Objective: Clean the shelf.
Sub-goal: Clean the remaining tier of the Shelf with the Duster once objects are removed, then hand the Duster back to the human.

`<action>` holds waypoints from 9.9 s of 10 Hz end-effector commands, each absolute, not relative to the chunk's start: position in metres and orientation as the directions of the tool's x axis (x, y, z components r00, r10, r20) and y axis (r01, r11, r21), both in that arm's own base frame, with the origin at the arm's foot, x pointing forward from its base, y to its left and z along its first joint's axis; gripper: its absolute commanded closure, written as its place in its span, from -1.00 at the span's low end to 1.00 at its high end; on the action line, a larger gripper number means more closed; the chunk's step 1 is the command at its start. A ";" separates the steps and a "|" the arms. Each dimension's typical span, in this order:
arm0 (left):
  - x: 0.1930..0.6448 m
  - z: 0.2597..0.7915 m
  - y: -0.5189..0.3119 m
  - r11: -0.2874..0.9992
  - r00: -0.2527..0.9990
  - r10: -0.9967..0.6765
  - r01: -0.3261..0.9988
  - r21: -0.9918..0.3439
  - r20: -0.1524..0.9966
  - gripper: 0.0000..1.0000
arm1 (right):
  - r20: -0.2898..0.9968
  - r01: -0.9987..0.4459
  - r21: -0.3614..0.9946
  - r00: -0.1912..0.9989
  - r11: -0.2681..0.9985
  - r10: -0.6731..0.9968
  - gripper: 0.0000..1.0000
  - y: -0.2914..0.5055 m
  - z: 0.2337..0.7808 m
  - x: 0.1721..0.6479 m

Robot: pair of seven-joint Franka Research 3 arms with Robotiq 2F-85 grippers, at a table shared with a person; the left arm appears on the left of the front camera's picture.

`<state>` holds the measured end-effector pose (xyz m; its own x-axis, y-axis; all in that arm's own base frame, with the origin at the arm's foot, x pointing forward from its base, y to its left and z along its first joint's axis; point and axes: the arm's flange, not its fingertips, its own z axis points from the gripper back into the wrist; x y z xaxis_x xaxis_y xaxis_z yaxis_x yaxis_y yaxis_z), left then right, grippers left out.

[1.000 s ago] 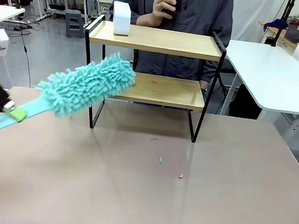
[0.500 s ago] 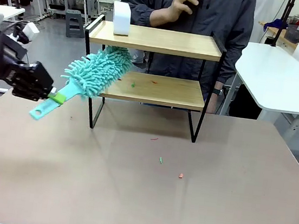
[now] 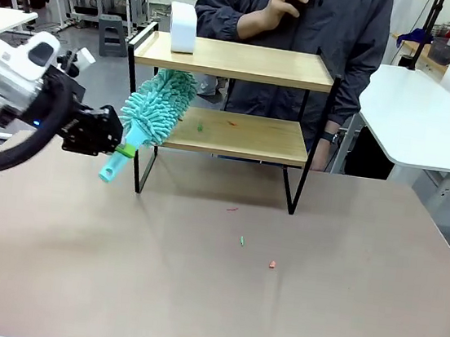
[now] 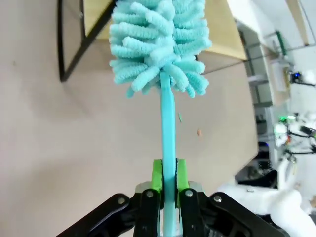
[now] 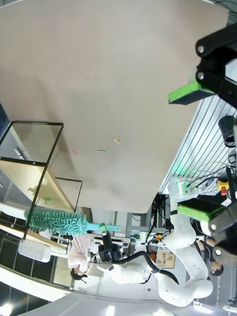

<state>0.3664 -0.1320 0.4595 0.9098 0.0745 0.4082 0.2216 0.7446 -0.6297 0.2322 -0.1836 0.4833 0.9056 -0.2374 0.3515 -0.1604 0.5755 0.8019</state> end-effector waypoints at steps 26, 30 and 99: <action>0.400 0.466 -0.184 0.853 0.963 0.075 0.071 -0.516 0.258 0.75 | 0.377 -0.190 0.803 0.896 0.565 -0.236 -1.00 -0.184 0.484 0.234; 0.413 0.478 -0.197 0.828 0.978 0.022 0.099 -0.552 0.209 0.75 | 0.377 -0.190 0.803 0.896 0.565 -0.236 -1.00 -0.184 0.484 0.234; 0.387 0.642 -0.207 -0.075 0.079 -0.974 0.770 -0.634 0.213 0.75 | 0.490 -0.753 0.656 0.470 0.044 0.734 -1.00 0.223 0.612 0.323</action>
